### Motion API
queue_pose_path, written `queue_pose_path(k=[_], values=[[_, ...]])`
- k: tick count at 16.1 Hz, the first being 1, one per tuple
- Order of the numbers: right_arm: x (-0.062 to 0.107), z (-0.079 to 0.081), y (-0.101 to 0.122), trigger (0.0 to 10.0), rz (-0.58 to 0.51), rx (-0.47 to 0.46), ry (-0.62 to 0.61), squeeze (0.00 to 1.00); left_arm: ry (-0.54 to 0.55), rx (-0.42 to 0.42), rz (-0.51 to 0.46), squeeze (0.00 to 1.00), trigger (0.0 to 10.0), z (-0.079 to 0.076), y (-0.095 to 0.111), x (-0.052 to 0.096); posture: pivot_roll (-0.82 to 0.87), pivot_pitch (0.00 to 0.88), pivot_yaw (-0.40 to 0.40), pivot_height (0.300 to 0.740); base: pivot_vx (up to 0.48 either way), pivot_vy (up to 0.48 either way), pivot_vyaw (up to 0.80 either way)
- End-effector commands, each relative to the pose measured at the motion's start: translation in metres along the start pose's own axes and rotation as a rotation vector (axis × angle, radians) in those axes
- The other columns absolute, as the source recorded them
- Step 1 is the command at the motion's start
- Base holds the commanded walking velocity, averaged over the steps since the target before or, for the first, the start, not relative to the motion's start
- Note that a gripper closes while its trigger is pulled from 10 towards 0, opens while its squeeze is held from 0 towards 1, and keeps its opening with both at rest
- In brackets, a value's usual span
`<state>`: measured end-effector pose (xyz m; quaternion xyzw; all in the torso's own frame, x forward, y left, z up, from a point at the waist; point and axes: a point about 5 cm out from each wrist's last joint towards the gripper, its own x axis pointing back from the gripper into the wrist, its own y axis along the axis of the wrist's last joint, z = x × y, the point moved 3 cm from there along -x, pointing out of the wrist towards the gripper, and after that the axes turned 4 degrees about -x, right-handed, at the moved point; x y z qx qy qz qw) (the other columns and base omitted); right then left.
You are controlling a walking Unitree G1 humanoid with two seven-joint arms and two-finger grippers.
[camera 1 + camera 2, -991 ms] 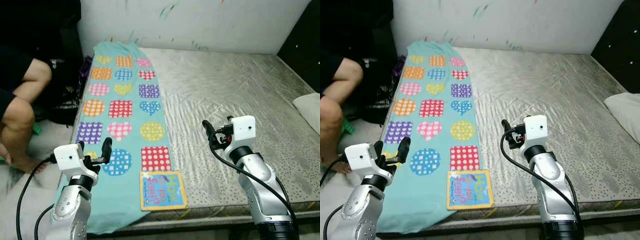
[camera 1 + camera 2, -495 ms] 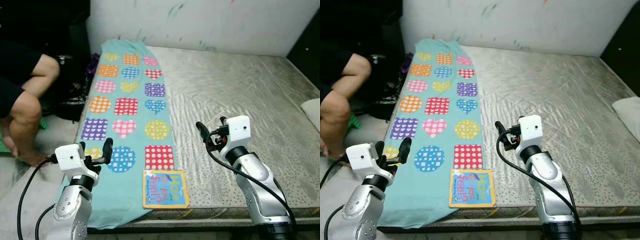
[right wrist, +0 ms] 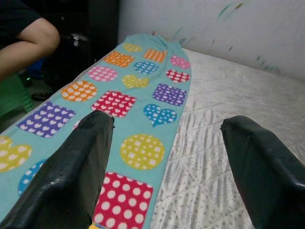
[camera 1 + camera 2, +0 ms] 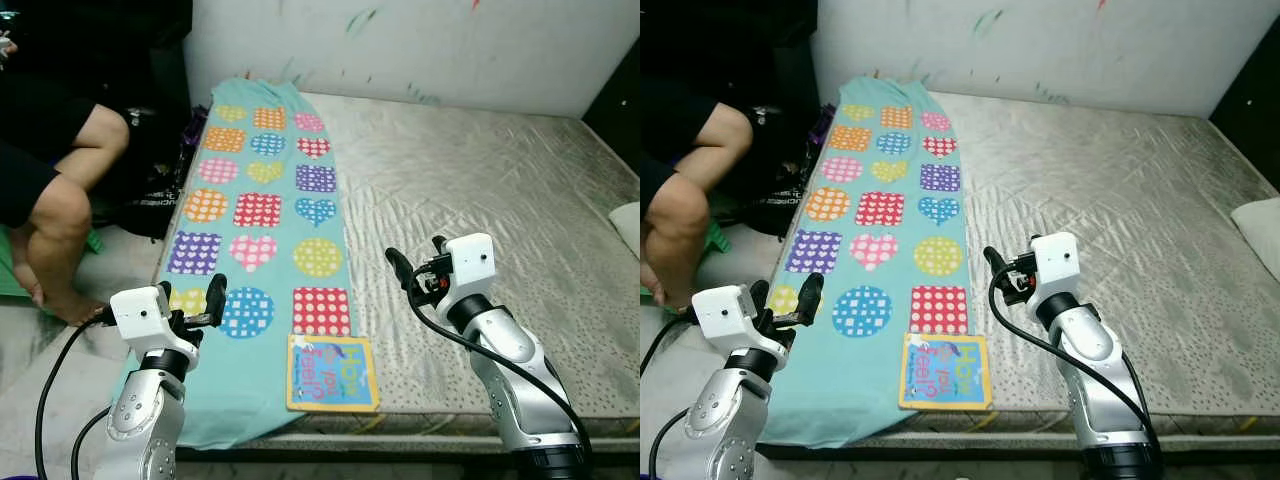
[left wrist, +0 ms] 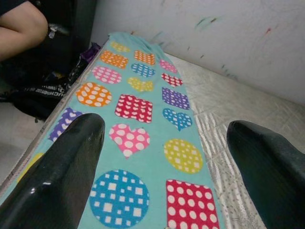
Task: Clean up the room
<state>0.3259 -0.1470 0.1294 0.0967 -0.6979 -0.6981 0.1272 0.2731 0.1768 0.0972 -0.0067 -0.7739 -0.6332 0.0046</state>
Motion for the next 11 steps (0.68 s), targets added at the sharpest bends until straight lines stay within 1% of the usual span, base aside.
queue_pose_path(k=[1, 3, 5, 9, 11], values=[[0.001, -0.001, 0.003, 10.0, -0.002, -0.001, 0.007, 0.00, -0.007, -0.010, -0.008, 0.00, 10.0, -0.005, 0.005, 0.000, -0.12, 0.097, -0.105, 0.704, 0.000, 0.000, 0.00], [0.002, 0.001, 0.003, 10.0, 0.002, -0.004, 0.017, 0.00, -0.002, -0.006, -0.010, 0.00, 10.0, -0.005, 0.006, 0.002, -0.12, 0.106, -0.110, 0.704, 0.000, 0.000, 0.00], [0.007, 0.007, -0.002, 10.0, 0.027, 0.003, 0.049, 0.00, 0.024, 0.017, -0.006, 0.00, 10.0, -0.002, 0.006, 0.005, -0.12, 0.127, -0.118, 0.704, 0.000, 0.000, 0.00], [0.008, 0.009, -0.003, 10.0, 0.033, 0.002, 0.058, 0.00, 0.025, 0.020, 0.001, 0.00, 10.0, -0.002, 0.005, 0.007, -0.12, 0.148, -0.121, 0.679, 0.000, 0.000, 0.00], [0.008, 0.010, -0.004, 10.0, 0.041, 0.002, 0.061, 0.00, 0.028, 0.023, 0.008, 0.00, 10.0, -0.003, 0.006, 0.009, -0.12, 0.159, -0.121, 0.659, 0.000, 0.000, 0.00]])
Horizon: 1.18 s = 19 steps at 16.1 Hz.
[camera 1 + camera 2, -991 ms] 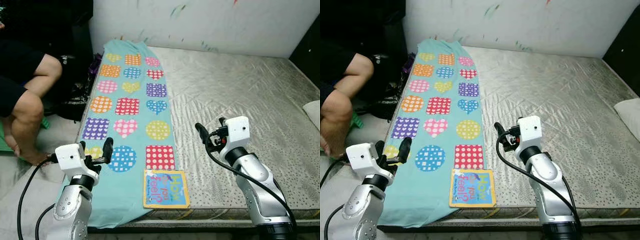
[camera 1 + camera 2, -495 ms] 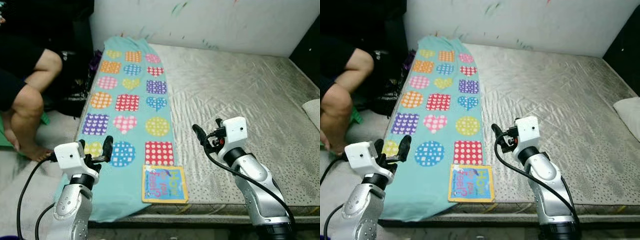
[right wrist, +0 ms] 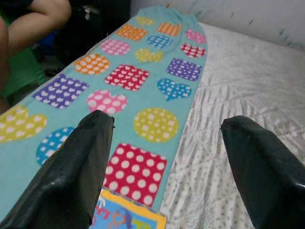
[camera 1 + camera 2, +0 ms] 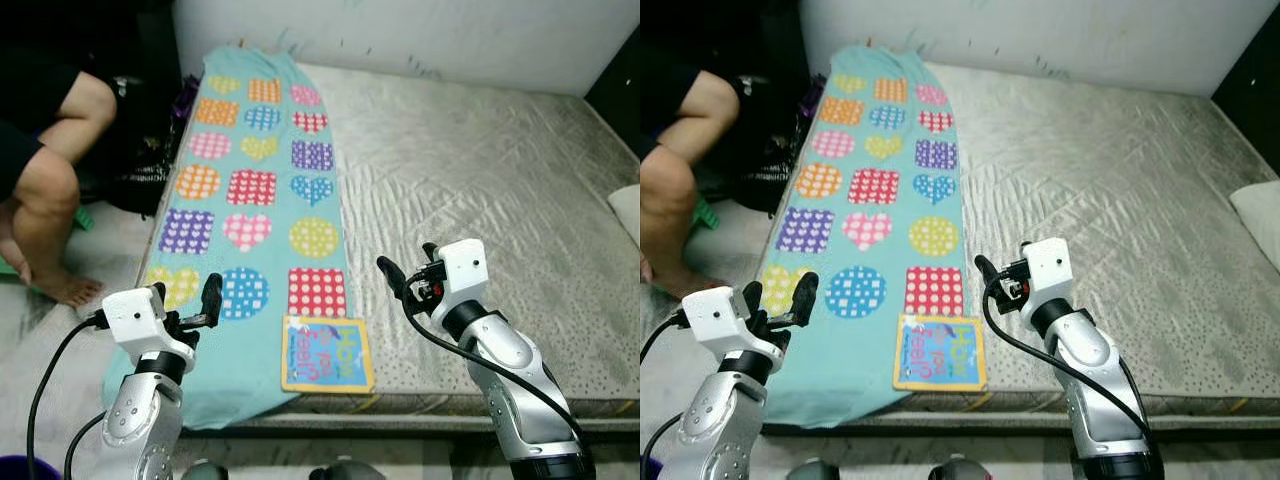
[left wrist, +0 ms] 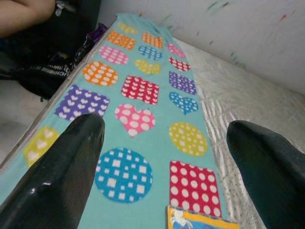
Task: Clean up the room
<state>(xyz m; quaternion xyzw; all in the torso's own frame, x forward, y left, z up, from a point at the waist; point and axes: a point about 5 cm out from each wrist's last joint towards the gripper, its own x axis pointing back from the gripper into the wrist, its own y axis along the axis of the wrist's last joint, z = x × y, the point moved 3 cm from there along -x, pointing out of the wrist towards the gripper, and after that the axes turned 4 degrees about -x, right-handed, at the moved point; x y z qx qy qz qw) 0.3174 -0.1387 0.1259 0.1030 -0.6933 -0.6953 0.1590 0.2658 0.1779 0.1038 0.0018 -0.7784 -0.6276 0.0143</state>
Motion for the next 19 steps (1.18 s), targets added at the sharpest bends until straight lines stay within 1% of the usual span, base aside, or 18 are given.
queue_pose_path(k=[1, 2, 3, 4, 6, 9, 15, 16, 19], values=[[0.0030, -0.0008, 0.0000, 10.0, 0.007, 0.008, 0.007, 0.00, 0.002, 0.009, 0.010, 0.00, 10.0, -0.0024, -0.0009, 0.0019, -0.12, 0.159, -0.121, 0.654, 0.000, 0.000, 0.00], [0.0030, 0.0005, -0.0008, 10.0, 0.011, 0.011, 0.013, 0.00, 0.016, 0.026, 0.021, 0.00, 10.0, -0.0007, -0.0021, 0.0016, -0.12, 0.164, -0.125, 0.639, 0.000, 0.000, 0.00], [0.0031, 0.0007, -0.0008, 10.0, 0.012, 0.011, 0.014, 0.00, 0.018, 0.027, 0.022, 0.00, 10.0, -0.0004, -0.0020, 0.0014, -0.12, 0.164, -0.125, 0.634, 0.000, 0.000, 0.00], [0.0028, 0.0012, -0.0007, 10.0, 0.013, 0.012, 0.016, 0.00, 0.015, 0.025, 0.019, 0.00, 10.0, -0.0006, -0.0016, 0.0012, -0.12, 0.166, -0.125, 0.619, 0.000, 0.000, 0.00], [0.0012, 0.0008, 0.0006, 10.0, 0.010, 0.020, 0.017, 0.00, 0.013, 0.020, 0.015, 0.00, 10.0, -0.0016, -0.0004, 0.0005, -0.12, 0.166, -0.125, 0.609, 0.000, 0.000, 0.00], [-0.0007, -0.0002, 0.0010, 10.0, 0.009, 0.028, 0.023, 0.00, 0.032, 0.026, 0.009, 0.00, 10.0, 0.0002, 0.0015, 0.0004, -0.12, 0.164, -0.128, 0.609, 0.000, 0.000, 0.00], [-0.0015, 0.0018, 0.0005, 10.0, 0.009, 0.029, 0.035, 0.00, 0.034, 0.027, 0.006, 0.00, 10.0, 0.0000, 0.0022, 0.0000, -0.11, 0.159, -0.133, 0.609, 0.000, 0.000, 0.00], [-0.0017, 0.0032, -0.0006, 10.0, 0.012, 0.031, 0.041, 0.00, 0.034, 0.025, 0.005, 0.00, 10.0, -0.0001, 0.0024, 0.0001, -0.11, 0.159, -0.133, 0.604, 0.000, 0.000, 0.00], [-0.0029, 0.0048, -0.0005, 10.0, 0.009, 0.029, 0.049, 0.00, 0.032, 0.023, 0.004, 0.00, 10.0, -0.0006, 0.0027, 0.0000, -0.11, 0.154, -0.133, 0.569, 0.000, 0.000, 0.00]])
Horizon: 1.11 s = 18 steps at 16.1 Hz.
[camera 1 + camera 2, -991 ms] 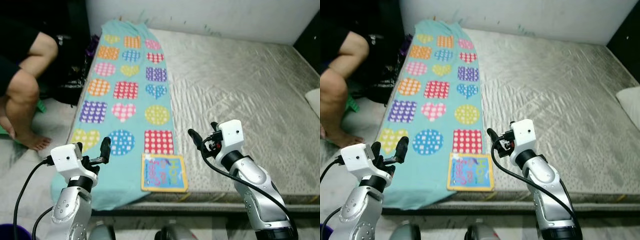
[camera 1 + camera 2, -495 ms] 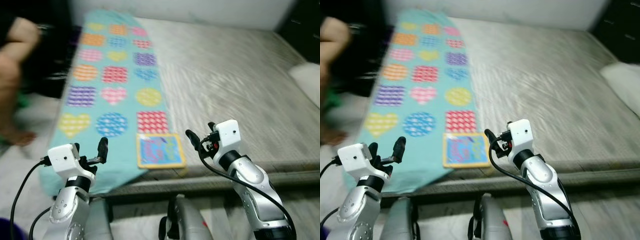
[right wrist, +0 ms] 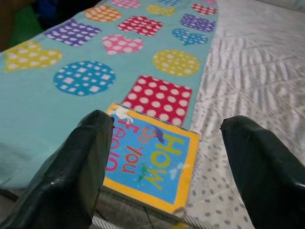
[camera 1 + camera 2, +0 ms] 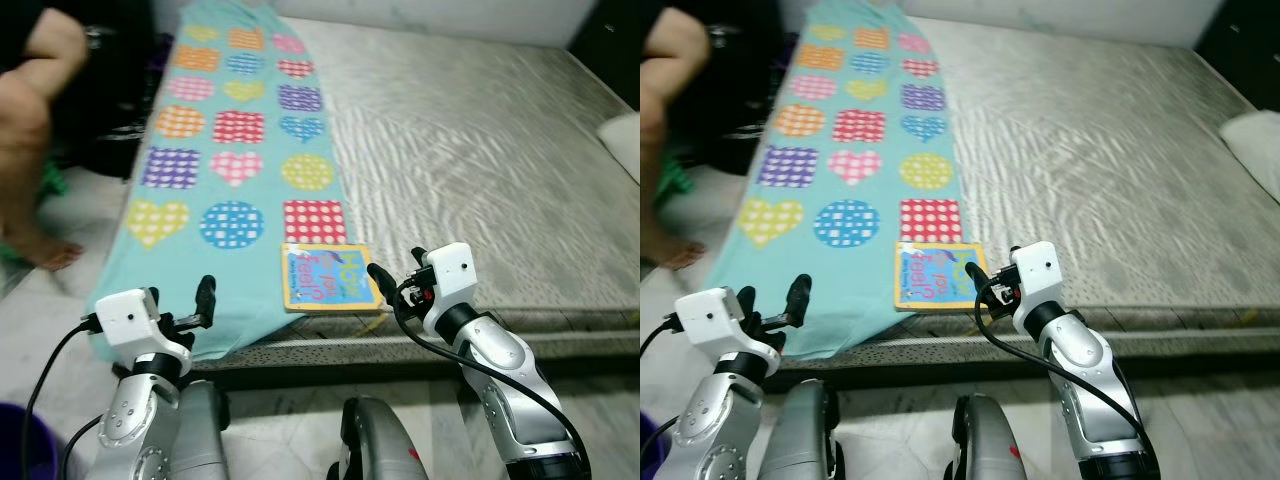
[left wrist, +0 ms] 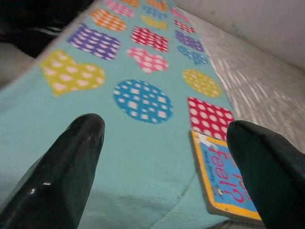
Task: Clean up the room
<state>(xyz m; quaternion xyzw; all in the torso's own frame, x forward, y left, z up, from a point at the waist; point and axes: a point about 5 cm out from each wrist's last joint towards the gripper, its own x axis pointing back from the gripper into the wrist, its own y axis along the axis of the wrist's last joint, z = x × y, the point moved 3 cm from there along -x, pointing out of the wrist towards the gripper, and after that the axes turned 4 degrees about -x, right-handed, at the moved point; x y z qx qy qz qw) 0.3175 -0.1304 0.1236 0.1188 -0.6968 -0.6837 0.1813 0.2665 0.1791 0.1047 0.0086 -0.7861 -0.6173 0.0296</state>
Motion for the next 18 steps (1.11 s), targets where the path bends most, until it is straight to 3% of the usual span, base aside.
queue_pose_path(k=[1, 5, 9, 13, 18], values=[[0.000, -0.003, 0.002, 10.0, -0.010, 0.006, -0.003, 0.00, 0.000, -0.004, -0.006, 0.00, 10.0, -0.002, 0.001, 0.001, -0.11, 0.153, -0.134, 0.565, 0.000, 0.000, 0.00], [-0.001, -0.004, 0.002, 10.0, -0.009, 0.009, -0.004, 0.00, 0.015, -0.004, -0.012, 0.00, 10.0, -0.001, 0.002, 0.001, -0.11, 0.152, -0.136, 0.565, 0.000, 0.000, 0.00], [0.000, -0.005, 0.002, 10.0, -0.008, 0.007, -0.012, 0.00, 0.018, 0.012, -0.008, 0.00, 10.0, 0.001, 0.002, -0.002, -0.12, 0.157, -0.130, 0.522, 0.000, 0.000, 0.00], [0.008, -0.011, 0.001, 10.0, -0.008, 0.006, -0.046, 0.00, 0.025, 0.018, -0.031, 0.00, 10.0, 0.003, 0.007, -0.008, -0.13, 0.141, -0.161, 0.517, 0.000, 0.000, 0.00], [0.024, -0.026, -0.006, 10.0, 0.044, 0.020, -0.106, 0.00, 0.061, 0.083, -0.014, 0.00, 10.0, 0.013, 0.007, -0.008, -0.13, 0.205, -0.183, 0.517, 0.000, 0.000, 0.00]])
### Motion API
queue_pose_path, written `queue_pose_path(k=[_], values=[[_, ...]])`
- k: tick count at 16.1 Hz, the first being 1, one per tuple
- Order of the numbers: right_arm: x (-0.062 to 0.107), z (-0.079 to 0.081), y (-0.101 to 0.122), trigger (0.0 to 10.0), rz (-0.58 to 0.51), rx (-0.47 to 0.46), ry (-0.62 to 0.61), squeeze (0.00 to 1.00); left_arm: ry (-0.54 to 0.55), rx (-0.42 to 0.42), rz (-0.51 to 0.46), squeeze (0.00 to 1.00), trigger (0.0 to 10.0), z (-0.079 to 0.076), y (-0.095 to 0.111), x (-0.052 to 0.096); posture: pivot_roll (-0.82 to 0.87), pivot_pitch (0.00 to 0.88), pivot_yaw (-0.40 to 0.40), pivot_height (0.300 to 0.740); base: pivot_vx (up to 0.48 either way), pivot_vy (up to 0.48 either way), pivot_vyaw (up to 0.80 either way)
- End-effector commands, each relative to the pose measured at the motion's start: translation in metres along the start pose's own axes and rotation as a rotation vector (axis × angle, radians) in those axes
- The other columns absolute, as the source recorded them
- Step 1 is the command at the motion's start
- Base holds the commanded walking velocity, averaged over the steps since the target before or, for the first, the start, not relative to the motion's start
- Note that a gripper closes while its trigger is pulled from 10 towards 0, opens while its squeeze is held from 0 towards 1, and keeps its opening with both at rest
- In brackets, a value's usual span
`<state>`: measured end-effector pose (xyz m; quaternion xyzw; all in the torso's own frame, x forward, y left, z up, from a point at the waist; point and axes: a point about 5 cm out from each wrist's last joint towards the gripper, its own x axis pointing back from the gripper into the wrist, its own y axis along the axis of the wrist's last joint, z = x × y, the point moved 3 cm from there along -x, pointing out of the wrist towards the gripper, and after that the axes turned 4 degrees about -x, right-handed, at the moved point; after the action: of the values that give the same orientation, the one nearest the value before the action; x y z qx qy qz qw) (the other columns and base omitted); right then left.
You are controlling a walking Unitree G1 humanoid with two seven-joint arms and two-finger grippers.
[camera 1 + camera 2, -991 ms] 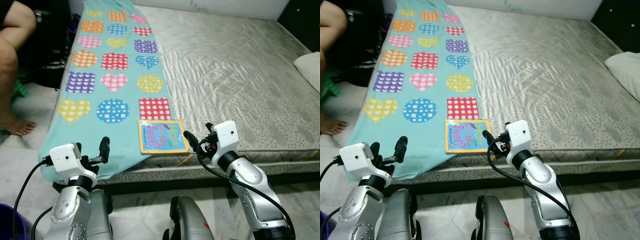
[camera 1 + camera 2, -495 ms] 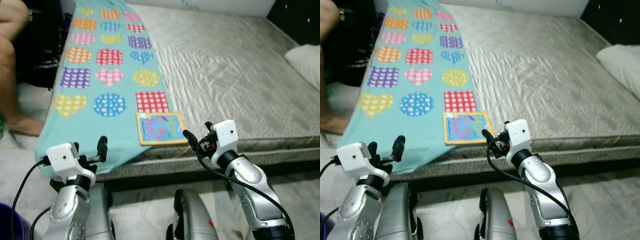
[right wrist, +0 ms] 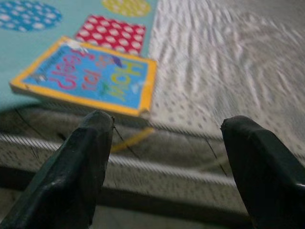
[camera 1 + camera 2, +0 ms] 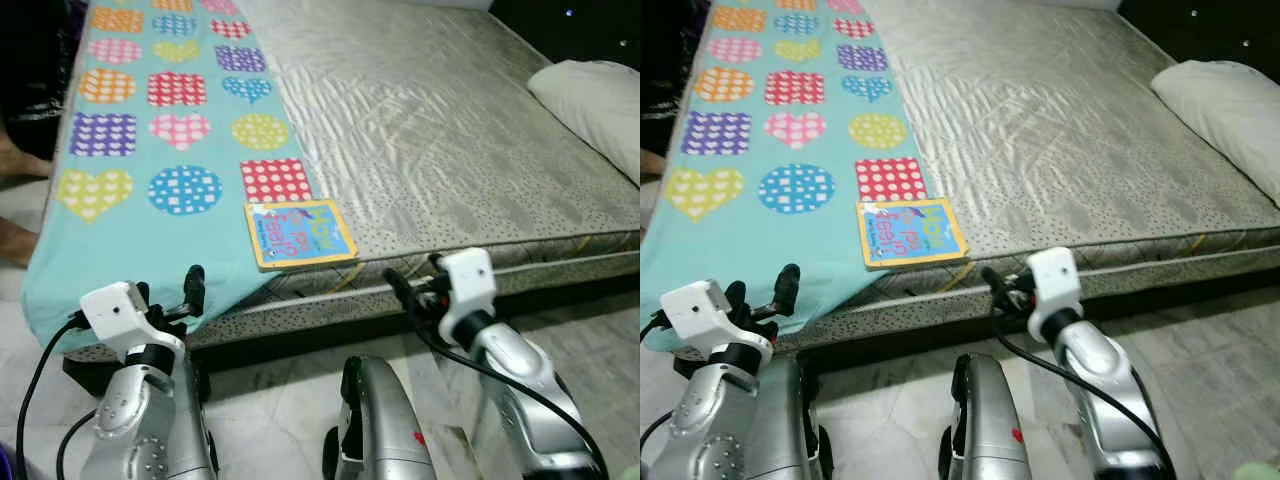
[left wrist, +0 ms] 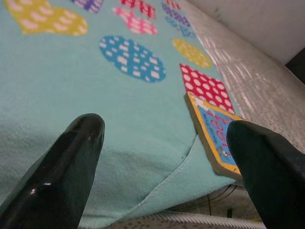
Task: Clean up the room
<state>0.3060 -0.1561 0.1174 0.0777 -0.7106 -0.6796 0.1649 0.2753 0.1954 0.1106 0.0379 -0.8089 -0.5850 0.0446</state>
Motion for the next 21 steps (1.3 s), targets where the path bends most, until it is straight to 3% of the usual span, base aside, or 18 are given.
queue_pose_path(k=[1, 3, 11, 15, 21], values=[[0.009, -0.011, 0.001, 10.0, 0.013, 0.009, -0.047, 0.00, 0.005, 0.034, 0.023, 0.00, 10.0, 0.001, -0.002, -0.006, -0.14, 0.219, -0.179, 0.517, 0.000, 0.000, 0.00], [0.020, -0.012, 0.001, 10.0, 0.024, 0.009, -0.060, 0.00, -0.028, 0.053, 0.032, 0.00, 10.0, -0.006, -0.001, -0.016, -0.18, 0.251, -0.176, 0.517, 0.000, 0.000, 0.00], [0.068, -0.016, -0.008, 10.0, 0.117, -0.001, -0.139, 0.00, -0.193, 0.159, 0.069, 0.00, 10.0, -0.061, -0.002, -0.060, -0.24, 0.343, -0.160, 0.517, 0.000, 0.000, 0.00], [0.078, -0.014, -0.010, 10.0, 0.139, -0.029, -0.170, 0.00, -0.248, 0.217, 0.102, 0.00, 10.0, -0.079, -0.001, -0.080, -0.24, 0.376, -0.145, 0.517, 0.000, 0.000, 0.00], [0.087, -0.012, -0.008, 10.0, 0.156, -0.033, -0.189, 0.00, -0.340, 0.237, 0.140, 0.00, 10.0, -0.102, 0.002, -0.100, -0.26, 0.387, -0.132, 0.517, 0.000, 0.000, 0.00]])
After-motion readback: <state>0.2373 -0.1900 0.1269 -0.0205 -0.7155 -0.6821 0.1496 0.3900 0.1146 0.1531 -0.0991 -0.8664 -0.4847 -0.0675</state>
